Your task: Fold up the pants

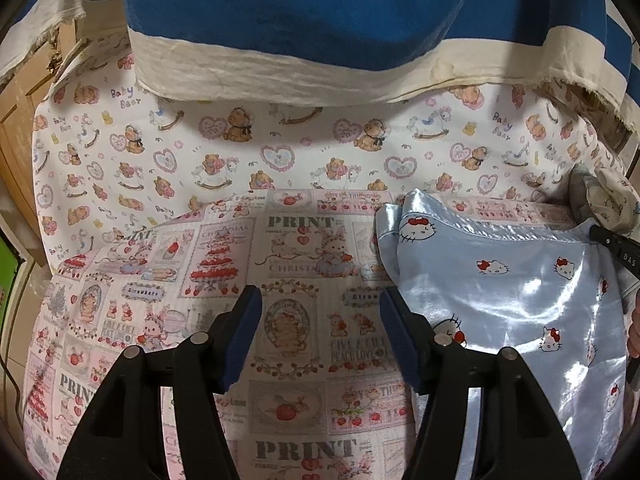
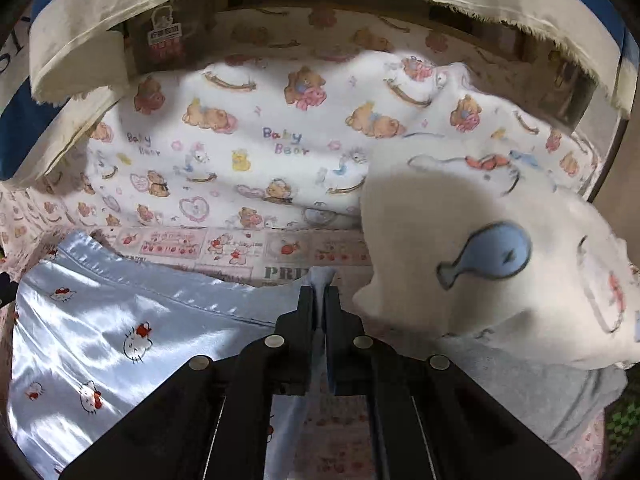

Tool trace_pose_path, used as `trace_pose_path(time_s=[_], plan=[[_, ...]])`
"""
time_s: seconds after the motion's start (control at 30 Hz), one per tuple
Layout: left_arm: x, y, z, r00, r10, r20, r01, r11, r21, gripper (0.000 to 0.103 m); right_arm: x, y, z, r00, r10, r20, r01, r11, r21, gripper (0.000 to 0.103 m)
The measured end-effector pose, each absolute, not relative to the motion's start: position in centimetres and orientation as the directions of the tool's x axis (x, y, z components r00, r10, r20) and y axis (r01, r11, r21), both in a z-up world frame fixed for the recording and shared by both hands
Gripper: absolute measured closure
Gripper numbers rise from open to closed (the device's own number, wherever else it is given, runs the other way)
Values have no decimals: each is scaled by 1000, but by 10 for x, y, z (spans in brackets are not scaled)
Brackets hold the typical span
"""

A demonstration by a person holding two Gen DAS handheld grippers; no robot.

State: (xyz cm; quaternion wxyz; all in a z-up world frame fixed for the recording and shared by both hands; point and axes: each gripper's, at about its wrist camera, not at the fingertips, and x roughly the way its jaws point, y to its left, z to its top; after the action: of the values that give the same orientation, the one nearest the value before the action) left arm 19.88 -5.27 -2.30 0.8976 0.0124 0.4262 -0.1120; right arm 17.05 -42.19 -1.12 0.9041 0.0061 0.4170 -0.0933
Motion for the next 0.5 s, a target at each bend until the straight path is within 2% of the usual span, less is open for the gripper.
trace_pose_path(time_s=[0.07,0.13,0.2,0.27,0.4,0.5], plan=[[199,-54,-25,610,-190,-769,214,974,-70,41,166,-424,-10,654,-139,-744,177,984,-29,97],[200,-54,-26,608,-203,-768,222,972,-81,41,161,-432,-5,663,-102,-741,202,978,45,77],[201,-54,-26,602,-227,-766,230,967,-106,40,151,-439,2,698,-65,-713,219,967,126,30],[201,-53,-26,596,-258,-760,239,961,-139,39,142,-441,9,725,-45,-688,212,964,160,27],[204,-49,-28,577,-328,-748,254,942,-218,38,138,-442,9,708,74,-702,143,959,244,27],[215,-30,-39,486,-520,-702,213,850,-482,39,137,-441,2,684,100,-722,135,956,261,27]])
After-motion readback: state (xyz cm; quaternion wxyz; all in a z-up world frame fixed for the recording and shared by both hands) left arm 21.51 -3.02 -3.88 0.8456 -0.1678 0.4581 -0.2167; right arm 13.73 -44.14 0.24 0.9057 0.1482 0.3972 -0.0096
